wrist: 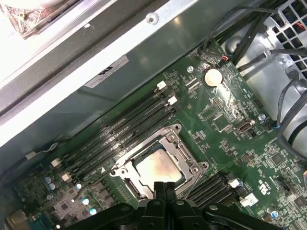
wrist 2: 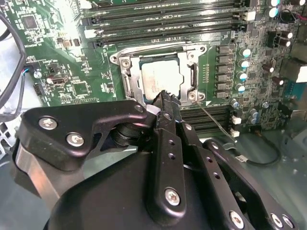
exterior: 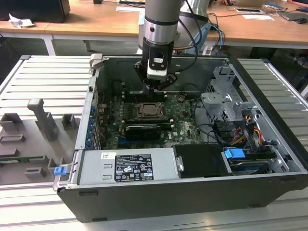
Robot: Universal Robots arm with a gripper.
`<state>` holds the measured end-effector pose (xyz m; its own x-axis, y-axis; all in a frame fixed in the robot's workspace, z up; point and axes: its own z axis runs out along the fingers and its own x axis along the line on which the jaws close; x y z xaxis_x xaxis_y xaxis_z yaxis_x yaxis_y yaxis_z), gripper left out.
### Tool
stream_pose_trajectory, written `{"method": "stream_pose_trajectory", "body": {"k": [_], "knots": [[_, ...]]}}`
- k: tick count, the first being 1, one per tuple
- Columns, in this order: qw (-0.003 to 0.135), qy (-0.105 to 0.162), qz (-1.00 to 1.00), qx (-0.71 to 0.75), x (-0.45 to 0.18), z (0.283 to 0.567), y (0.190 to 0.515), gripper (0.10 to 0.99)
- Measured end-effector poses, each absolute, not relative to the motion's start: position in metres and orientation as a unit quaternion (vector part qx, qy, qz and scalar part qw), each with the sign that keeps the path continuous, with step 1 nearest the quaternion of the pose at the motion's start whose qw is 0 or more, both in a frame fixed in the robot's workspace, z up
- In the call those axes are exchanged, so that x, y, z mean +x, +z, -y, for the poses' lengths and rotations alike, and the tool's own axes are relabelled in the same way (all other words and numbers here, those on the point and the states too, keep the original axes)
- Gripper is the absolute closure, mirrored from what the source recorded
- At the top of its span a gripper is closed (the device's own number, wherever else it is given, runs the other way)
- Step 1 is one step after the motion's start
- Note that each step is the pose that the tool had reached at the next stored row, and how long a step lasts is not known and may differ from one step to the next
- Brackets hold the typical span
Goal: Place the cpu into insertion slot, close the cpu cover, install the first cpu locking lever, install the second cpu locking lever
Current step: 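Install the first cpu locking lever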
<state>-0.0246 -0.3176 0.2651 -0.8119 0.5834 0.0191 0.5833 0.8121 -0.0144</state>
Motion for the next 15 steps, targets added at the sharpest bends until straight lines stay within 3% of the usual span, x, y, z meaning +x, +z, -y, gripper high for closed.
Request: {"method": "stream_pose_trajectory", "body": {"k": [15], "knots": [[0.011, 0.005, 0.983, -0.186, -0.0243, 0.3176, 0.2645, 0.980]]}}
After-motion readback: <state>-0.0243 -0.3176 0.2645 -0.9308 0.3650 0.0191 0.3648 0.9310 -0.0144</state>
